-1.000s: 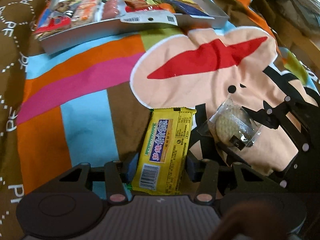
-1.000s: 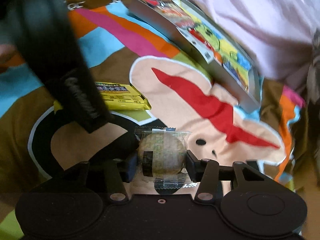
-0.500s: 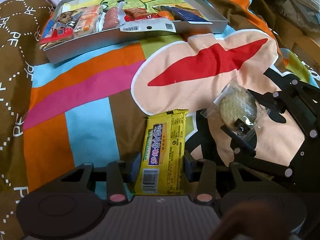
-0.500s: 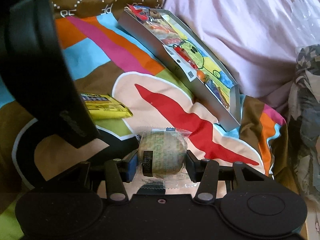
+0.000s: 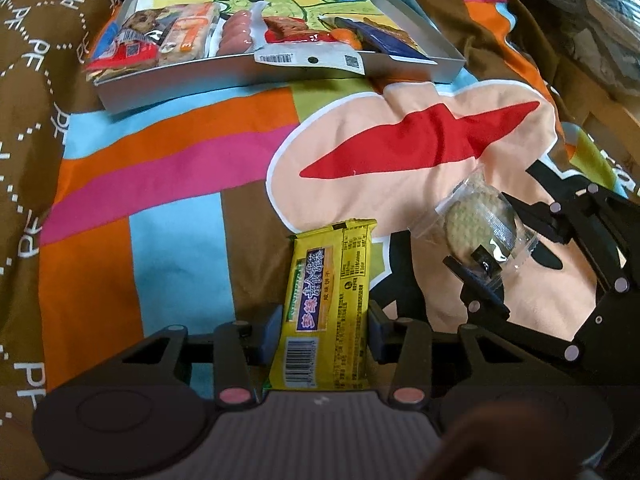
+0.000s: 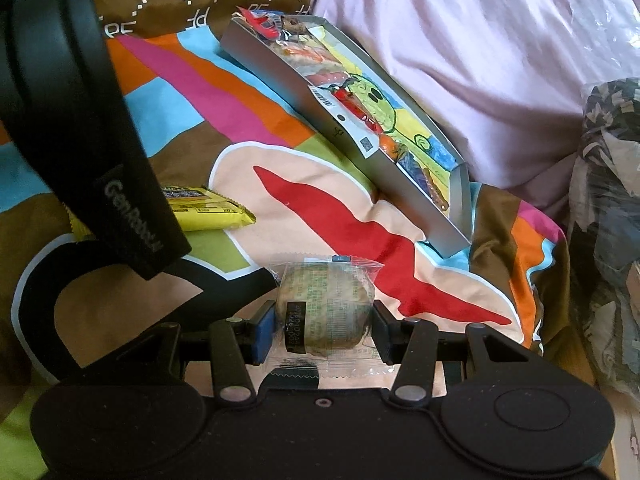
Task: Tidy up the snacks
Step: 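Lift and carry the yellow bar and wrapped biscuit over the grey tray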
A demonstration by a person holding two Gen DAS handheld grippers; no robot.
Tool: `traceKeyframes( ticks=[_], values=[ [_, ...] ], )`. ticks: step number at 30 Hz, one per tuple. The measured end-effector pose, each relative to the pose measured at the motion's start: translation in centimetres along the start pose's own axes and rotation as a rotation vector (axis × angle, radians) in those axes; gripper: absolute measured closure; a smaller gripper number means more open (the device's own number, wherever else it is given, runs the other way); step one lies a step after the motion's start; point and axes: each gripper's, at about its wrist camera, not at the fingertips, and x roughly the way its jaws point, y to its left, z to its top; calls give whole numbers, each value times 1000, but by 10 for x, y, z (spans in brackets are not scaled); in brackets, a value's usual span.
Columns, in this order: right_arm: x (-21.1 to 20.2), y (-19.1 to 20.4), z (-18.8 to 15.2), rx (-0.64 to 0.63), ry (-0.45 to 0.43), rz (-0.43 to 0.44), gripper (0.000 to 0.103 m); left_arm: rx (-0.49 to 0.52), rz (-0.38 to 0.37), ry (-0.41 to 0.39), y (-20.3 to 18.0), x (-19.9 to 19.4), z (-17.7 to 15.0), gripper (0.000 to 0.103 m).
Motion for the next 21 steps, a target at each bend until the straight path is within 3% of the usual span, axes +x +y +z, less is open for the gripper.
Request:
traceKeyframes(
  ticks=[8, 9, 14, 18, 21],
  values=[
    [-1, -1, 1, 2, -17, -21, 52, -42, -45, -63, 3, -10, 1, 60],
    [-2, -1, 1, 3, -18, -23, 52, -35, -45, -64, 3, -10, 1, 71],
    [-1, -1, 1, -2, -14, -19, 52, 10, 5, -63, -3, -6, 0, 78],
    [0, -1, 1, -2, -12, -16, 52, 16, 88, -50, 0, -1, 1, 86],
    [0, 0, 1, -1, -13, -16, 52, -27, 79, -32, 10, 3, 1, 86]
  ],
)
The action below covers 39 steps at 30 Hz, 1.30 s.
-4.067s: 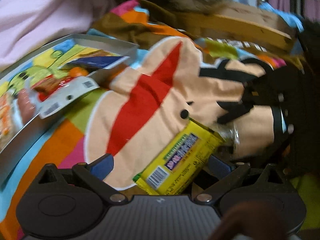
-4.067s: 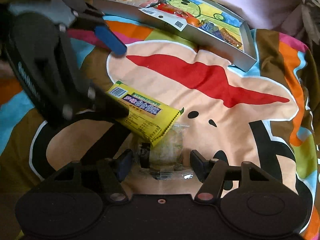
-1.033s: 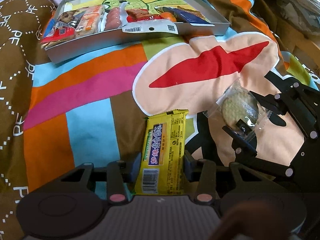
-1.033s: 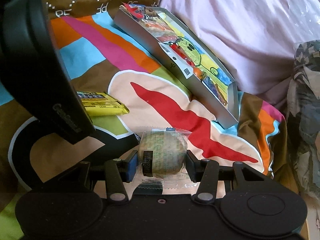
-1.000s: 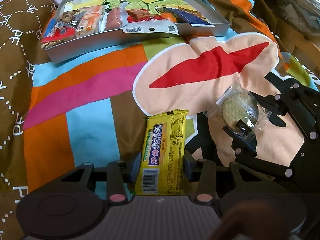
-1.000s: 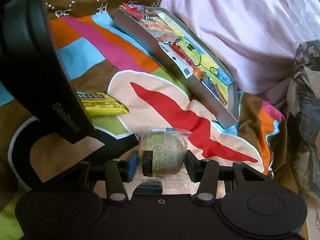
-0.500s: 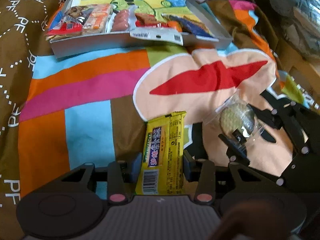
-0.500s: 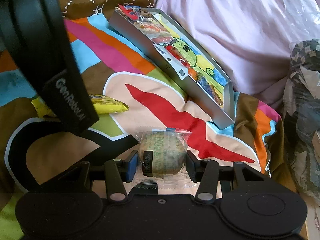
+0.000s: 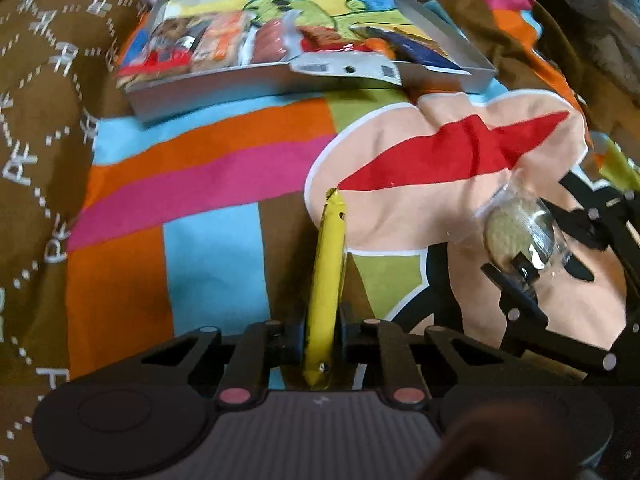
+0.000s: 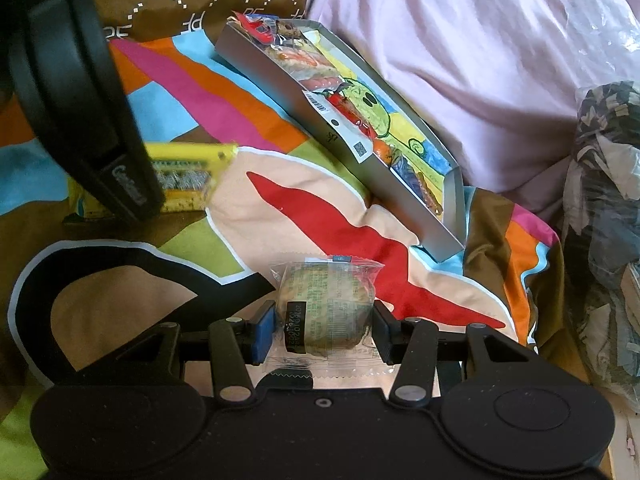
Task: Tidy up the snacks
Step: 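Lift and carry the yellow bar and wrapped biscuit over the grey tray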
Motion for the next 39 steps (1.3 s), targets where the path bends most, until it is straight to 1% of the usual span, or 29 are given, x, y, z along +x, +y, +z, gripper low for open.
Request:
traceKeyframes(
  ticks=[2, 3, 5, 7, 12, 16, 22, 26, 29, 33, 39],
  values=[
    [0, 1, 0, -3, -3, -2, 52, -10, -8, -3, 2, 0, 1, 87],
    [0, 1, 1, -4, -4, -2, 52, -8, -13, -8, 2, 0, 1, 90],
    [0, 1, 1, -5, -9, -7, 52, -11, -25, -20, 2, -1, -1, 92],
    [-1, 1, 1, -6, -19, -17, 52, -4, -32, -36, 0, -3, -2, 92],
    [-3, -1, 4, -7, -48, -48, 52, 8, -51, -110, -4, -15, -2, 93],
    [-4, -7, 7, 11, -86, -93, 52, 3, -63, -175, -5, -28, 6, 92],
    [8, -37, 17, 140, -149, -185, 52, 10, -44, -258, -7, -40, 48, 92],
    [25, -59, 25, 235, -194, -252, 52, 11, -34, -310, -12, -46, 87, 92],
    [40, -76, 32, 295, -230, -298, 52, 33, -30, -335, -18, -45, 120, 92],
    [58, -98, 41, 363, -256, -304, 52, 51, -28, -337, -27, -31, 156, 92],
    [94, -120, 52, 422, -246, -281, 52, 70, -13, -307, -38, 11, 190, 92]
  ],
)
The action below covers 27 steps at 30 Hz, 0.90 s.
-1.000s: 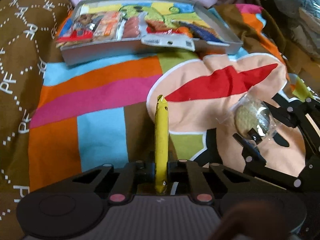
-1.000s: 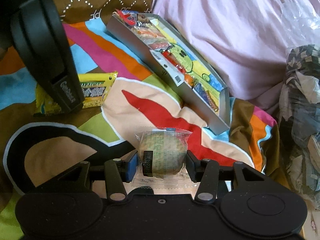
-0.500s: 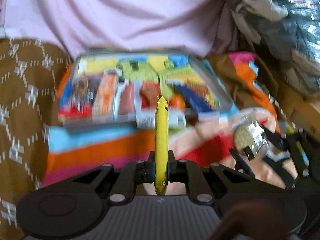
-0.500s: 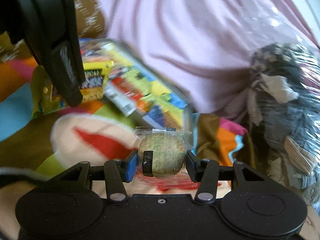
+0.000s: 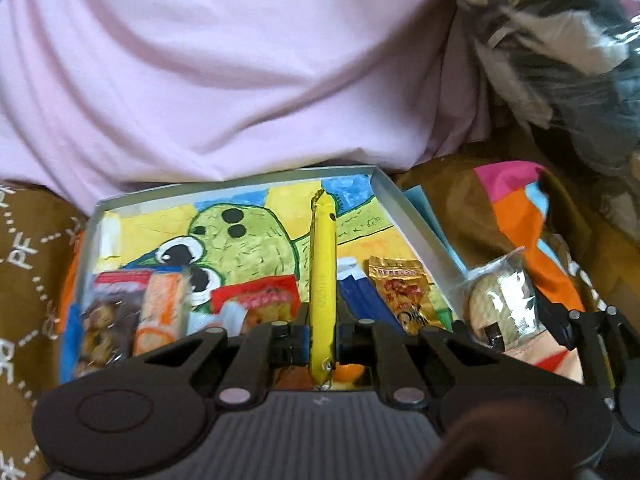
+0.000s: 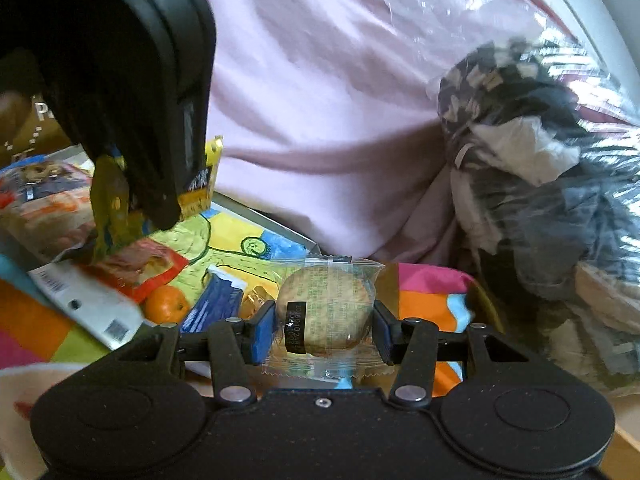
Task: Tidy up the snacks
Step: 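Lift and carry the yellow bar and wrapped biscuit over the grey tray, then lower both items into the tray and open both tools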
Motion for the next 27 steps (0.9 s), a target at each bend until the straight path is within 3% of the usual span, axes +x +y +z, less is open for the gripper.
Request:
traceKeyframes(
  ticks=[11, 22, 25, 27],
  values=[
    [43, -10, -5, 134, 103, 69, 51, -47, 34, 87, 9, 60, 17, 92],
    [54, -6, -10, 160, 148, 116, 46, 26, 84, 100, -4, 69, 17, 88],
    [54, -7, -10, 165, 145, 117, 41, 37, 100, 94, -6, 67, 17, 75],
    [54, -7, -10, 170, 143, 115, 38, 37, 114, 81, -6, 64, 17, 58]
  ],
)
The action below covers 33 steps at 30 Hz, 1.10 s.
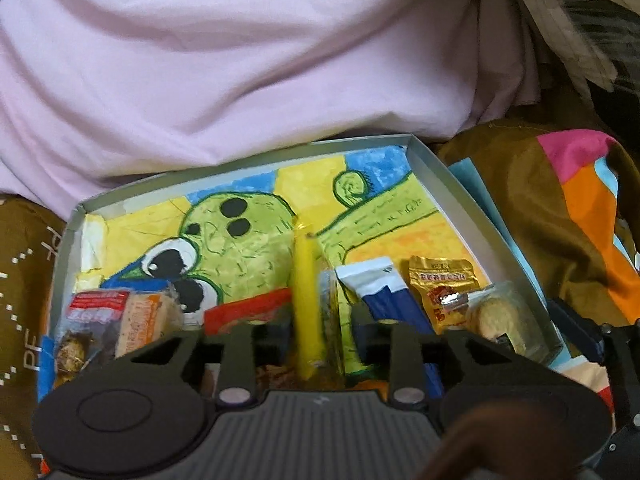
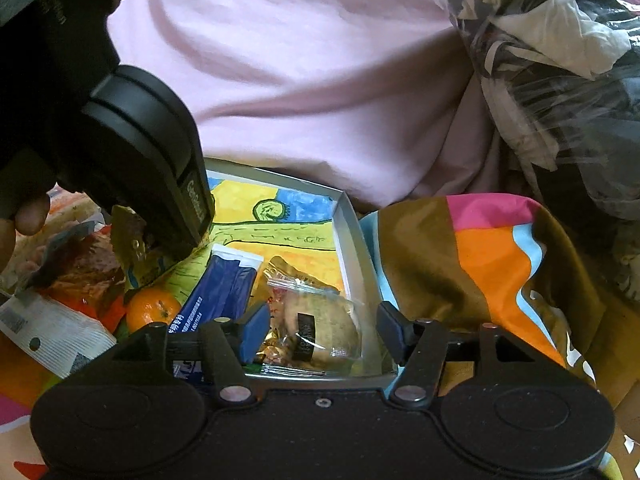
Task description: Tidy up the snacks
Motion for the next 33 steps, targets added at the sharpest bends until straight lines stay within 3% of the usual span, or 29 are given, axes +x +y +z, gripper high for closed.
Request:
traceKeyframes(
  ticks=[3, 7, 9, 15, 21, 33],
  values=[
    [-2, -3, 1, 14, -9, -5, 31, 2, 29, -23, 1, -6, 0, 39],
    [-8, -8, 4, 33, -27, -14, 23, -1, 51, -58, 3, -17, 1, 28],
    [-11, -10, 6, 42, -39, -21, 20, -13, 60, -86, 5, -26, 1, 17],
    [-27, -21, 15, 96, -85, -23, 8, -42, 89, -155, 14, -53, -2, 4],
    [-53, -25, 26, 132, -139, -10, 1, -74, 117, -238, 28, -85, -11, 1],
    [-116, -39, 36, 247, -223, 8, 1, -170, 148, -322, 51, -151, -43, 1]
  ],
)
